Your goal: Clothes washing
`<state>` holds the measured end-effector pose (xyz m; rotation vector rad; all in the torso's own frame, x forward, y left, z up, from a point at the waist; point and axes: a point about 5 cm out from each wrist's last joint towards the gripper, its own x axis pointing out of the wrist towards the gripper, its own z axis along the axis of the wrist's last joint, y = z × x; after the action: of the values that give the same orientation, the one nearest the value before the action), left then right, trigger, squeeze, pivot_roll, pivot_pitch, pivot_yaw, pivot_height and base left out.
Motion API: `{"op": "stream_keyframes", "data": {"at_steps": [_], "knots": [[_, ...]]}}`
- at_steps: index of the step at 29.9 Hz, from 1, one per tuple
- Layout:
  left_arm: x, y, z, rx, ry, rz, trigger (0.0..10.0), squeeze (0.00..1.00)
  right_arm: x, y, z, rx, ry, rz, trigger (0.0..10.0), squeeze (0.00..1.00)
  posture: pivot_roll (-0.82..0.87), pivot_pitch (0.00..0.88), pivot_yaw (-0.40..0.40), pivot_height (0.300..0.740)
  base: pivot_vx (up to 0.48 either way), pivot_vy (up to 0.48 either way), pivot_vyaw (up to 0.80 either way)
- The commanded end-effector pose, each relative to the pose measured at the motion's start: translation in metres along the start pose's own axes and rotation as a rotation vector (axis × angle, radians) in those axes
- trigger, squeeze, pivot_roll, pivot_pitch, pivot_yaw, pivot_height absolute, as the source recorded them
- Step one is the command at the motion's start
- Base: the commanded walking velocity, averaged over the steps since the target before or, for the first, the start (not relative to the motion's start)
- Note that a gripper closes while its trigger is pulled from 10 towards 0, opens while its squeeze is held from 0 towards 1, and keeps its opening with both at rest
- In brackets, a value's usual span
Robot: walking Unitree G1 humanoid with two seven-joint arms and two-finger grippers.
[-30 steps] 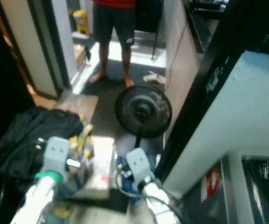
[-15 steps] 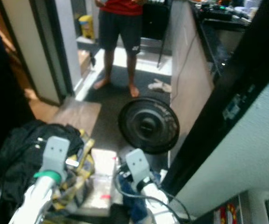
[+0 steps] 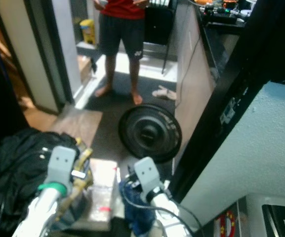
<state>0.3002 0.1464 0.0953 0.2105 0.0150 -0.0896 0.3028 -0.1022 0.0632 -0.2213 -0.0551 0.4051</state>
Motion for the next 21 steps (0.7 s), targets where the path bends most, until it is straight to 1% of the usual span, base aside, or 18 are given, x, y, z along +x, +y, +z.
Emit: {"op": "stream_keyframes", "data": {"at_steps": [1,21], "knots": [[-0.0016,-0.001,-0.0072,0.009,0.035,-0.001,10.0,0.0,-0.0029,0.0015,-0.0051,-0.002,0.021,0.006,10.0,0.0,0.05,0.068,0.005,0.74,0.0,0.0,0.79],[-0.0003,-0.0014,-0.0066,0.017,0.034,0.001,10.0,0.0,-0.0026,-0.0004,-0.0055,-0.002,0.027,0.007,10.0,0.0,0.05,0.065,0.002,0.74,0.0,0.0,0.79]]}}
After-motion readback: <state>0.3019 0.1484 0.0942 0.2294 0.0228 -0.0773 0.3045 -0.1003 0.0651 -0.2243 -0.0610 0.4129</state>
